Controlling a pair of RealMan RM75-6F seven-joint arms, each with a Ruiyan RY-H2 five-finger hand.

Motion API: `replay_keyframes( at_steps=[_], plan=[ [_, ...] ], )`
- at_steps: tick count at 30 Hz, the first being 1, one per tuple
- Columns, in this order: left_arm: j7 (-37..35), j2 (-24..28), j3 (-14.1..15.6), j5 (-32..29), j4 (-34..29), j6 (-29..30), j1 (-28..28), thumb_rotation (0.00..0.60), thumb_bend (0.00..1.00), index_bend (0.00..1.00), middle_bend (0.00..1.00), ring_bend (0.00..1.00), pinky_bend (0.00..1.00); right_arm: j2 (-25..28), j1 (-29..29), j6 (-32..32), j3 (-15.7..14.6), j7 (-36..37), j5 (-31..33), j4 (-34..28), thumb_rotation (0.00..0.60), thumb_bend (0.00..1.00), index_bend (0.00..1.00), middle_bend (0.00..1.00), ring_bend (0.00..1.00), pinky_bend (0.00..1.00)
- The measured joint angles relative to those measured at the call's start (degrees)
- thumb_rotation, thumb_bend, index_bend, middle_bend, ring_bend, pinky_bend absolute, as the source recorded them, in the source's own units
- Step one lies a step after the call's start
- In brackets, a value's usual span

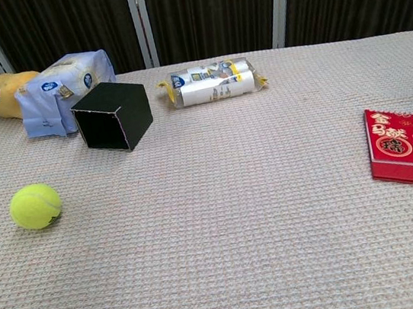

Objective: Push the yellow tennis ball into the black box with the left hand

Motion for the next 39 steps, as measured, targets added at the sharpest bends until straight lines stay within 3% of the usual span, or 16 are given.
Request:
replay_keyframes(
  at_steps=[13,15,16,19,21,29,39],
  plan=[
    [1.6,-0.9,0.5,0.5,0.0,-2.4,-1.1,0.600,0.09,0.01,0.04,0.00,0.00,0.1,-0.5,0.8,-0.2,-0.1,-0.3,0.0,0.600,0.37,0.00,0.00,0.00,0.00],
    [1.4,-1.2,0.9,1.0,-0.1,-3.1,-1.4,0.600,0.13,0.05,0.07,0.00,0.03,0.1,-0.5,0.7,-0.2,-0.1,-0.1,0.0,0.600,0.37,0.00,0.00,0.00,0.00],
    [1.5,-1.3,1.1,1.1,-0.2,-3.8,-1.7,0.600,0.17,0.14,0.15,0.03,0.08,0.1,-0.4,0.6,-0.2,0.0,0.1,0.0,0.600,0.37,0.00,0.00,0.00,0.00],
    [2.4,-2.0,1.3,1.4,0.0,-5.5,-2.5,0.600,0.36,0.47,0.54,0.25,0.35,0.3,-0.4,0.5,-0.2,0.2,0.1,0.0,0.600,0.37,0.00,0.00,0.00,0.00],
    [3.6,-3.1,1.2,1.5,0.3,-6.2,-3.1,0.600,0.45,0.54,0.65,0.33,0.50,0.3,-0.5,0.8,-0.1,0.4,0.1,0.0,0.600,0.37,0.00,0.00,0.00,0.00],
    [4.4,-5.6,1.3,0.9,1.2,-11.2,-5.5,0.600,0.46,0.52,0.74,0.45,0.66,0.8,-0.5,0.5,-0.1,1.2,0.5,-0.1,0.600,0.37,0.00,0.00,0.00,0.00],
    [5.9,-8.2,0.9,-0.9,3.2,-16.1,-8.4,0.600,0.46,0.53,0.74,0.46,0.67,1.1,-0.7,1.2,-0.1,2.1,0.2,0.0,0.600,0.37,0.00,0.00,0.00,0.00]
  ],
)
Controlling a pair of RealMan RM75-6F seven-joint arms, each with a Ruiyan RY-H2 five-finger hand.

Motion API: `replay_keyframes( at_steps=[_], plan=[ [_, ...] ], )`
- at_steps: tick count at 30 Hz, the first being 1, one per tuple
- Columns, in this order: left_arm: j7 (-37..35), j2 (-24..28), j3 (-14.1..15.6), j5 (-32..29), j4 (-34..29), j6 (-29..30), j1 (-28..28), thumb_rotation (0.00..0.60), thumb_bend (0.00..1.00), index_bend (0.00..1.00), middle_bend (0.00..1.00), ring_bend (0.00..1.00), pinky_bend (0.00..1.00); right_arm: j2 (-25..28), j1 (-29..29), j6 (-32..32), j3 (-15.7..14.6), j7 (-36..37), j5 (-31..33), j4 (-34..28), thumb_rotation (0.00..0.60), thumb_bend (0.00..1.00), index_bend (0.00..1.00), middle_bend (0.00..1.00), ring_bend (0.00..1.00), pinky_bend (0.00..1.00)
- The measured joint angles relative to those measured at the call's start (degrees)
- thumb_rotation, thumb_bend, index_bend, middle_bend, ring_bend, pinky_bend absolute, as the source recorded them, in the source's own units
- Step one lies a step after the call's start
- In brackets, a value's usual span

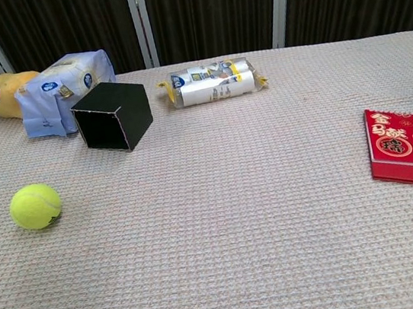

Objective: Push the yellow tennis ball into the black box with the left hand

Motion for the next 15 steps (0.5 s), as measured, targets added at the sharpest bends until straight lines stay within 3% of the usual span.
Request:
replay_keyframes(
  at_steps=[10,15],
  plan=[
    [-0.3,-1.8,-0.6,-1.2,3.9,-3.5,-2.4,0.600,0.47,0.51,0.71,0.46,0.61,0.5,-0.2,0.9,0.0,1.4,-0.6,0.1,0.600,0.37,0.00,0.00,0.00,0.00],
    [-4.2,-3.1,-0.4,0.6,6.5,-3.5,-3.8,0.600,0.46,0.54,0.72,0.46,0.61,0.5,0.0,0.5,0.1,1.6,-0.4,0.2,0.600,0.37,0.00,0.00,0.00,0.00]
  ],
)
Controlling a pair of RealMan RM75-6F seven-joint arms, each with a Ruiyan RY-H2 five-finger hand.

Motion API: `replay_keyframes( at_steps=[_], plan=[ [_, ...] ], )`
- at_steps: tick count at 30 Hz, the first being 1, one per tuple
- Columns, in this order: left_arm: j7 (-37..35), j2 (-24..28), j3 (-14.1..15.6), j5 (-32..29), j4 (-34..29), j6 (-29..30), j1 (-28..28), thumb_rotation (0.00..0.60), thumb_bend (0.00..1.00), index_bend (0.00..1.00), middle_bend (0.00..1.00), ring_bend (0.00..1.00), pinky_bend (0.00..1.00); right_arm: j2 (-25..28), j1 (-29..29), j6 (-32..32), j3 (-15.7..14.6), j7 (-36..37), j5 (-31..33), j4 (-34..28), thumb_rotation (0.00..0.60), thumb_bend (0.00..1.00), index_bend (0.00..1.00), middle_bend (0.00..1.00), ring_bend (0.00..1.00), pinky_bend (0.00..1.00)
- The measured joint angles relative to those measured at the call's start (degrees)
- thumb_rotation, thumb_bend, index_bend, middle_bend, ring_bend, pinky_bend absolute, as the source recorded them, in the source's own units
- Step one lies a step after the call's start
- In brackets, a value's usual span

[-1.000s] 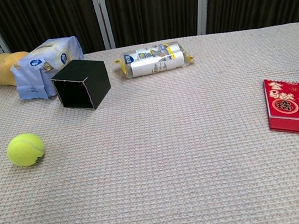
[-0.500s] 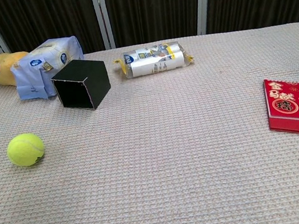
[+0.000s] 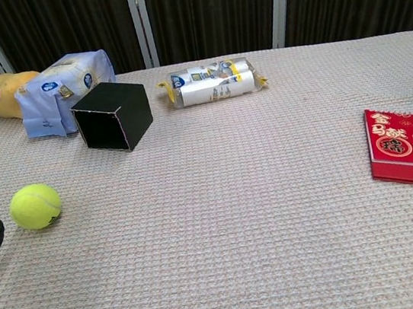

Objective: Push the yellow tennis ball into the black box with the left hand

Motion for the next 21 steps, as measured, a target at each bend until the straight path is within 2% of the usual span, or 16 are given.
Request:
replay_keyframes(
  at_steps=[7,15,21],
  plan=[
    [-4.8,-2.2,0.3,1.7,4.7,-0.1,-2.1,0.600,0.46,0.53,0.70,0.46,0.60,0.0,-0.2,0.4,0.0,0.3,-0.2,0.1,0.600,0.37,0.00,0.00,0.00,0.00],
    [-5.5,-3.6,-0.2,0.3,6.5,-2.5,-4.0,0.600,0.42,0.36,0.66,0.46,0.60,0.0,-0.1,0.4,0.1,0.3,-0.3,0.1,0.600,0.37,0.00,0.00,0.00,0.00],
    [-6.0,-5.3,-1.2,-1.3,8.2,-4.4,-5.9,0.600,0.41,0.35,0.65,0.45,0.59,-0.1,-0.2,0.9,0.2,0.5,-0.4,0.3,0.600,0.37,0.00,0.00,0.00,0.00]
  ],
)
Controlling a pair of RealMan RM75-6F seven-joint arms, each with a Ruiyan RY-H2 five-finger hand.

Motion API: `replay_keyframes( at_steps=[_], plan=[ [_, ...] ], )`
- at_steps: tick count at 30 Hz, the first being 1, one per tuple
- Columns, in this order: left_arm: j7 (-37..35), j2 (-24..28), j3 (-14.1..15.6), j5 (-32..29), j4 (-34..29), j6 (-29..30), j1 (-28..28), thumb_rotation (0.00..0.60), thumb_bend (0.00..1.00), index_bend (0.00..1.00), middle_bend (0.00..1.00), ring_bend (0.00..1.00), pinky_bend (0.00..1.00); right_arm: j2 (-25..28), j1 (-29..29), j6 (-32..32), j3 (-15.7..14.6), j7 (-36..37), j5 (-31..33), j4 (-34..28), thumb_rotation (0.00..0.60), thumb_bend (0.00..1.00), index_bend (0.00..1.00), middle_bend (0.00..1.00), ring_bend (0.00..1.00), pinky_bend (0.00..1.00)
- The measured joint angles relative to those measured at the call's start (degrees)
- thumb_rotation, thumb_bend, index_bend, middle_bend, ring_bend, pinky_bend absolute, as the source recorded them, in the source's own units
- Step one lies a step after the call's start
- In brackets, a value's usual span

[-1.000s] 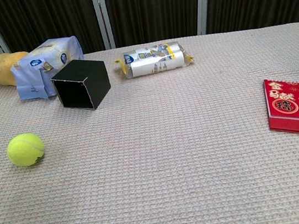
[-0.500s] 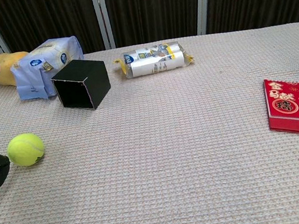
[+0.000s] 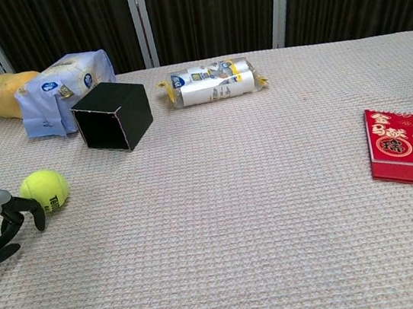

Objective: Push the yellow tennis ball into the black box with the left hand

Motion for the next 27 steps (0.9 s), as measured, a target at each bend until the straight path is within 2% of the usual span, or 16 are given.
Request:
replay_keyframes(
  at_steps=[19,27],
  plan=[
    [-5.5,-2.6,-1.4,-1.1,4.3,-1.1,-3.5,0.600,0.41,0.35,0.63,0.44,0.58,0.1,0.0,0.1,0.0,0.0,-0.2,0.0,0.600,0.37,0.00,0.00,0.00,0.00],
    [-7.4,-3.1,-2.5,-3.7,6.4,-4.1,-5.6,0.600,0.43,0.35,0.63,0.44,0.58,0.1,0.1,-0.1,-0.2,0.3,-0.7,0.0,0.600,0.37,0.00,0.00,0.00,0.00]
  ],
)
